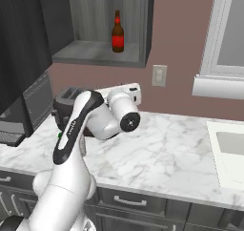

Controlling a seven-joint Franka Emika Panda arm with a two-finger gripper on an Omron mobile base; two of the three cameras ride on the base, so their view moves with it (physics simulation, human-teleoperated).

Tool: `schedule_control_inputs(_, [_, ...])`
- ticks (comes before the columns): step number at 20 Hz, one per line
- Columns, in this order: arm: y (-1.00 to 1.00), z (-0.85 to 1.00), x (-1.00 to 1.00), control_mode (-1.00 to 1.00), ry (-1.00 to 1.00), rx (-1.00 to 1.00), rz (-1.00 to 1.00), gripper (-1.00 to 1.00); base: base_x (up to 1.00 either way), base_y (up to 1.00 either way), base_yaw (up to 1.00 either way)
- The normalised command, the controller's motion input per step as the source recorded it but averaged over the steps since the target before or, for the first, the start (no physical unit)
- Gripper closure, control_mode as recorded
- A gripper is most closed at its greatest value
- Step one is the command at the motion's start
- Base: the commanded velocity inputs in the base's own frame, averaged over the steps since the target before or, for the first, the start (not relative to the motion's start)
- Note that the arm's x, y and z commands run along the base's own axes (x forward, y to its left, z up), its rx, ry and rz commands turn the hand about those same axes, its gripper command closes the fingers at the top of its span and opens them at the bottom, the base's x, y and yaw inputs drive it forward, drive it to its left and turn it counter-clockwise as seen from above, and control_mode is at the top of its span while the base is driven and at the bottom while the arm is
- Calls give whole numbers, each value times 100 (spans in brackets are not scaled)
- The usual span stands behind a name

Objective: Sort all alcoholic drinks to one cabinet, and non-alcoholic drinks to the other.

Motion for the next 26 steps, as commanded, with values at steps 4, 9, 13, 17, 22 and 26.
schedule_control_inputs(4, [0,-62,-26,-100,11,-18,67,-100,0,0,0])
schedule_control_inputs(9, [3,-70,-5,-100,11,-21,65,-100,0,0,0])
schedule_control_inputs(13, [28,-84,0,-100,6,-16,48,-100,0,0,0])
schedule_control_inputs(17, [26,-84,6,-100,10,-13,36,-100,0,0,0])
schedule_control_inputs(22, [31,-60,3,-100,5,-7,22,-100,0,0,0])
schedule_control_inputs(26, [38,-39,0,-100,2,-4,1,-100,0,0,0])
